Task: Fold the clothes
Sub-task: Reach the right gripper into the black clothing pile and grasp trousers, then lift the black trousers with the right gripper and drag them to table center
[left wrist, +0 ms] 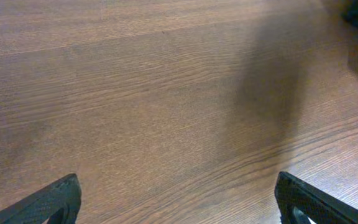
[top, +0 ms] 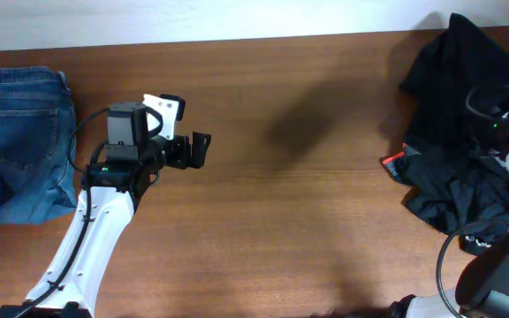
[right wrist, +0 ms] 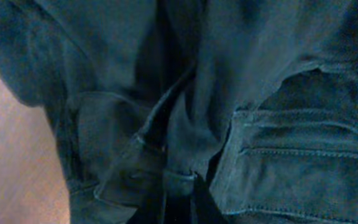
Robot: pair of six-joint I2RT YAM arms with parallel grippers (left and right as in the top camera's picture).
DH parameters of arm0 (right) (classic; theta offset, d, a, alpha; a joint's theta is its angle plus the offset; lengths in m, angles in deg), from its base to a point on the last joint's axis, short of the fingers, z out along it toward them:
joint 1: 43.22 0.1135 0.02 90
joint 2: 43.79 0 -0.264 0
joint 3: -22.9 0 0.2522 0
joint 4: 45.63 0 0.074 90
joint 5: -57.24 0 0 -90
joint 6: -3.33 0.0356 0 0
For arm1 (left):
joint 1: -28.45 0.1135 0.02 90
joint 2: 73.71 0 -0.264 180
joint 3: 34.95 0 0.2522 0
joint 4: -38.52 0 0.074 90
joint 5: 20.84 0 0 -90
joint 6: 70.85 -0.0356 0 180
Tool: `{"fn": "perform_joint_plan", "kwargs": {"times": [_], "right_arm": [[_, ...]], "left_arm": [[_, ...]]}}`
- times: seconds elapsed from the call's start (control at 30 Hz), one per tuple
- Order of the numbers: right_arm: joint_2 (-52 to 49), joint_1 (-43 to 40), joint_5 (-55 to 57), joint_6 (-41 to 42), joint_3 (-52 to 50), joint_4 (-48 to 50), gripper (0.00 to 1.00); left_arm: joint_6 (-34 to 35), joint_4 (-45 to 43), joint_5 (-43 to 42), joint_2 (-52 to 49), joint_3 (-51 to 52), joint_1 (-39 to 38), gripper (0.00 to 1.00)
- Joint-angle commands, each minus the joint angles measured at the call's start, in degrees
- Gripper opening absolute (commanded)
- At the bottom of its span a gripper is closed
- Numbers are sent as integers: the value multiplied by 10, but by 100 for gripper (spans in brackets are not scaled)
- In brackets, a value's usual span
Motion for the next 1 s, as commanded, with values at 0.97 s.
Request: {"fn": "perform_joint_plan", "kwargs": {"times": [0.97], "right_arm": [[11,362,-39,-5,461,-228,4]], "left_arm": [[131,-308,-43,-14,-10,-236,99]]}}
